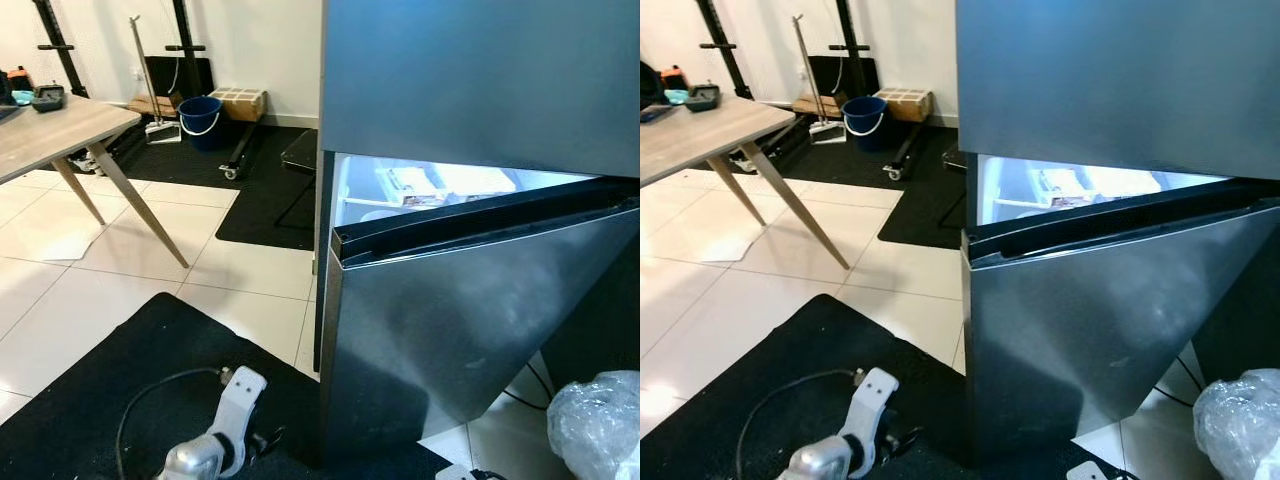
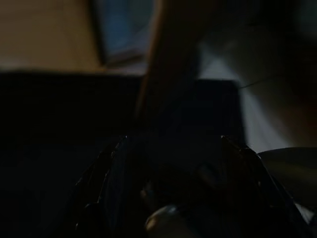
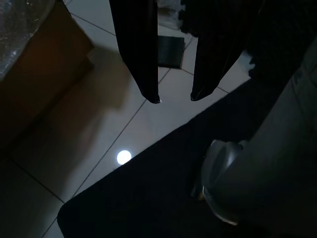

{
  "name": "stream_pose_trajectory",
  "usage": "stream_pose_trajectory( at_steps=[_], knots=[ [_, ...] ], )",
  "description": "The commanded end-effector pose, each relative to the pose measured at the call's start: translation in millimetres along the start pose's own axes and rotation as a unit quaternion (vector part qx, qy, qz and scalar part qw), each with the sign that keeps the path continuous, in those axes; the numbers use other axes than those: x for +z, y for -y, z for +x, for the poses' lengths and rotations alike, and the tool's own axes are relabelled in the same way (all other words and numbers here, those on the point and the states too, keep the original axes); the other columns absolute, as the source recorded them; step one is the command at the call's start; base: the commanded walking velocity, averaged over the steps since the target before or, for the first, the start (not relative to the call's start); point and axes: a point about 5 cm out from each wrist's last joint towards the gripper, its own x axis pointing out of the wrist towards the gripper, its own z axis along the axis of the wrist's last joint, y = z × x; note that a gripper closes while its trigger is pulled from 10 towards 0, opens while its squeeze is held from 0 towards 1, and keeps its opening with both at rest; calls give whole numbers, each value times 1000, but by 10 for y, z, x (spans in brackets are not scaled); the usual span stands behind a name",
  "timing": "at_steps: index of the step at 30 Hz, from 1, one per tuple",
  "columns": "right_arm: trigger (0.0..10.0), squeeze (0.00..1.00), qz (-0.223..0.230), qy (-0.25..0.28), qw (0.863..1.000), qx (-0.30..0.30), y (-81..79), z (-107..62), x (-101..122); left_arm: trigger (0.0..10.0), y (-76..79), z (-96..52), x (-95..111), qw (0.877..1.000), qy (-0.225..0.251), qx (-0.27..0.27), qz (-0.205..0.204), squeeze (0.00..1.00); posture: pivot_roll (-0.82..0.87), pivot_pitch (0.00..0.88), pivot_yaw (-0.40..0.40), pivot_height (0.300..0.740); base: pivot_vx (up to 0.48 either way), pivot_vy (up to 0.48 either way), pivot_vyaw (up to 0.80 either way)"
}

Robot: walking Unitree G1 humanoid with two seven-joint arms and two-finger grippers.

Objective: Restocking fridge

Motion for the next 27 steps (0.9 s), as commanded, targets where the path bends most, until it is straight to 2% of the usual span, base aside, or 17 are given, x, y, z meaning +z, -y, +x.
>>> stream_pose_trajectory(
  at_steps=[1,5,7,10,11,16,17,20,21,22,27],
  knots=[
    [10000,0,-4,-4,1000,1,-37,10,7,10000,79,69,129,999,25,-45,16,0,-61,0,5,740,0,0,0],
    [10000,0,-6,-5,1000,-3,-40,12,9,10000,148,131,362,990,51,-120,62,0,-67,0,6,740,0,0,0],
    [10000,0,-7,-5,1000,-3,-39,12,8,10000,156,135,392,988,56,-129,65,0,-67,0,6,740,0,0,0],
    [10000,0,-8,-7,1000,-5,-50,13,-7,10000,171,150,594,977,79,-173,99,0,-73,0,12,740,0,0,0],
    [10000,0,-8,-7,1000,-5,-50,13,-7,10000,171,150,594,977,79,-173,99,0,-73,0,12,740,0,0,0],
    [10000,0,-7,-6,1000,-3,-100,21,-47,10000,76,134,972,963,114,-182,162,0,-84,0,22,740,0,0,0],
    [10000,0,-7,-6,1000,-3,-100,21,-47,10000,76,134,972,963,114,-182,162,0,-84,0,22,740,0,0,0],
    [10000,0,-6,-5,1000,-1,-140,26,-68,10000,-17,106,1234,956,136,-171,195,0,-93,10,32,740,0,0,0],
    [10000,0,-6,-5,1000,-1,-140,26,-68,10000,-17,106,1234,956,136,-171,195,0,-93,10,32,740,0,0,0],
    [10000,0,-5,-4,1000,-1,-150,27,-79,10000,-49,92,1361,953,148,-169,205,0,-98,15,36,740,0,0,0],
    [10000,0,1,-2,1000,-3,-148,24,-108,10000,-54,67,1597,942,177,-178,222,0,-119,41,51,740,0,0,0]
  ],
)
